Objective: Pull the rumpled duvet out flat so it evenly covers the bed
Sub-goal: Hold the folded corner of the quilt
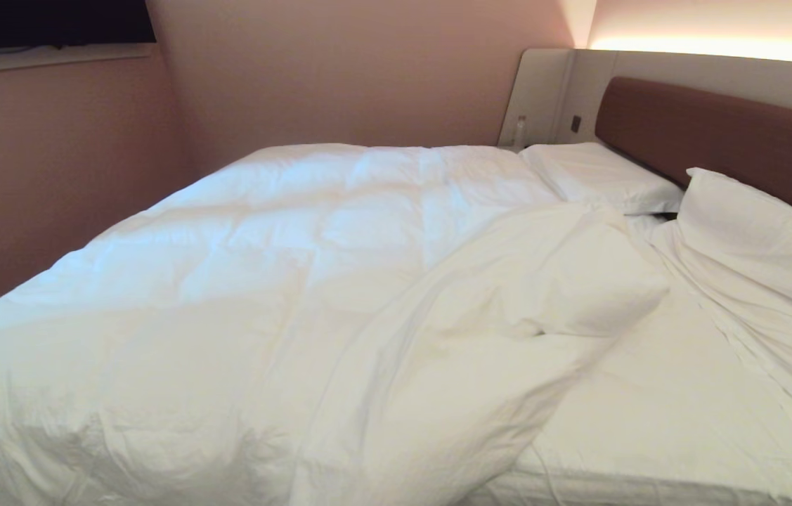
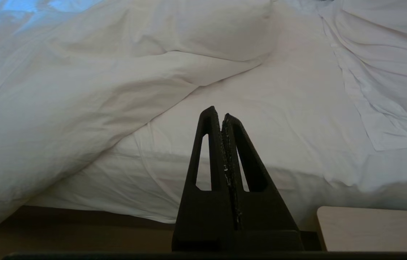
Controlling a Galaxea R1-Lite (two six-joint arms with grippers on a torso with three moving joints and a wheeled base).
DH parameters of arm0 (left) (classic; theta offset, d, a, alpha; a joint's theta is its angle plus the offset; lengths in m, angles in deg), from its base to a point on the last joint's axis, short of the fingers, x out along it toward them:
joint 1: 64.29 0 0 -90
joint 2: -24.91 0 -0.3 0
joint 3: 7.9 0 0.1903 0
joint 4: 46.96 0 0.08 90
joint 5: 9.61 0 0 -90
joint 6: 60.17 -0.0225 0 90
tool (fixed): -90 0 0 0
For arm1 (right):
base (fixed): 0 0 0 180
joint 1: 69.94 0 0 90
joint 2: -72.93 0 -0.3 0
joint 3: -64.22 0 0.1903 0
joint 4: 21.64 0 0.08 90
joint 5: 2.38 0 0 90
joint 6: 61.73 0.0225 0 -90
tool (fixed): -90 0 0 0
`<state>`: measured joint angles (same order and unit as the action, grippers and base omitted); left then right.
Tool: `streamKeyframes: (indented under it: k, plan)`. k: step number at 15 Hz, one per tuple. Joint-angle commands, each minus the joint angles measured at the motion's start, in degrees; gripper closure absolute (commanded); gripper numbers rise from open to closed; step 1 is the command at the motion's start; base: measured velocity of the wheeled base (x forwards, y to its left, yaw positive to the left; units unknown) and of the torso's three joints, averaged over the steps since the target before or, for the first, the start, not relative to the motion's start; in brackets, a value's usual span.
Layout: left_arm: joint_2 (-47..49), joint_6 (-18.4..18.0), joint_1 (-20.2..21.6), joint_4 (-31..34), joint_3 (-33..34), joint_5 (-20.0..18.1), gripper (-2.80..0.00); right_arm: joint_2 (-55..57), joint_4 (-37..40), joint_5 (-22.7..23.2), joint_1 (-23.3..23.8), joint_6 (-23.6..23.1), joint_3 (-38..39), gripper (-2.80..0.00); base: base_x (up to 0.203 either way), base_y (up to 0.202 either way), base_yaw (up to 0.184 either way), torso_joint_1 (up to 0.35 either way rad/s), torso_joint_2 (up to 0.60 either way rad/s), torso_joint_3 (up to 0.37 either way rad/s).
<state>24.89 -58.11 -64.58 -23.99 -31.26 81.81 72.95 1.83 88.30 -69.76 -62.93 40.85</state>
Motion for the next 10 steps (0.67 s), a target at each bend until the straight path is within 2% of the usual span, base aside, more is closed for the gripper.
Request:
streamKeyframes:
  k: [1,6,8,10]
  plan:
    - [0.02,0.05,0.03,-0.04,0.0,-0.02,0.0,-0.02,0.07,0.02,0.0,-0.02,0.0,0.0,0.0,0.0,0.0,0.0,0.0,0.0]
    - [0.02,-0.15,0.03,0.0,-0.31,-0.12,0.0,-0.02,0.07,0.02,0.0,-0.02,0.0,0.0,0.0,0.0,0.0,0.0,0.0,0.0]
    - [0.14,0.41,0.03,0.93,-3.77,-1.55,0.0,-0.02,0.07,0.02,0.0,-0.02,0.0,0.0,0.0,0.0,0.0,0.0,0.0,0.0]
    - [3.67,2.23,0.01,3.17,-10.83,-5.5,0.0,-0.02,0.07,0.02,0.0,-0.02,0.0,0.0,0.0,0.0,0.0,0.0,0.0,0.0]
